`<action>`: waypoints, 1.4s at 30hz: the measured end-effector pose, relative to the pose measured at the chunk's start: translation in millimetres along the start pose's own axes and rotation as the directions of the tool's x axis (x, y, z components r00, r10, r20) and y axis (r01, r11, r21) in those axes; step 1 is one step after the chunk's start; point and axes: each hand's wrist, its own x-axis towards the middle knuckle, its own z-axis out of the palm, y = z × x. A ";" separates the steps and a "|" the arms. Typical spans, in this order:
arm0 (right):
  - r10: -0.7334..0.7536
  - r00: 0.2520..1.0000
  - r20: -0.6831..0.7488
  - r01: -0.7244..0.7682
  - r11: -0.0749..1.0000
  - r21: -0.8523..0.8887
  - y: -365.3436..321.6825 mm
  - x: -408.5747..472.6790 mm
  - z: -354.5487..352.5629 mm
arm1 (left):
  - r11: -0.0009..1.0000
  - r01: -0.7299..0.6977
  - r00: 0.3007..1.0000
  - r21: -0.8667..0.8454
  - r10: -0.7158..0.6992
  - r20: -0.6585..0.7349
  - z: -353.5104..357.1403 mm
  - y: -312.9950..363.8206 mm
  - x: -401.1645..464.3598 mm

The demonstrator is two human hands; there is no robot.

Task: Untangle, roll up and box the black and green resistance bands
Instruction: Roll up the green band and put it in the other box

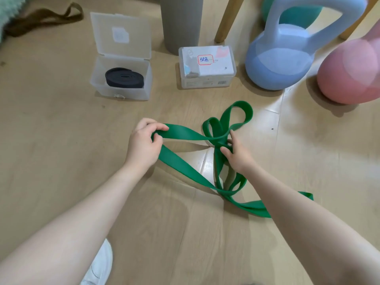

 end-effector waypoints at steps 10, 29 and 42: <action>0.057 0.996 -0.061 -0.026 0.906 0.423 -40.5 -25.2 -26.5 | 0.997 0.051 0.981 -0.053 -0.060 -0.186 -36.1 29.7 53.8; -0.086 0.833 -0.547 0.488 0.581 0.651 -176.7 -119.9 -133.5 | 0.938 0.347 0.928 0.010 -0.344 0.143 -100.4 124.3 110.4; -0.250 0.944 -0.216 0.308 0.428 0.850 -214.6 -160.5 -167.2 | 0.832 0.266 0.635 -0.487 0.229 0.738 -127.2 243.2 35.4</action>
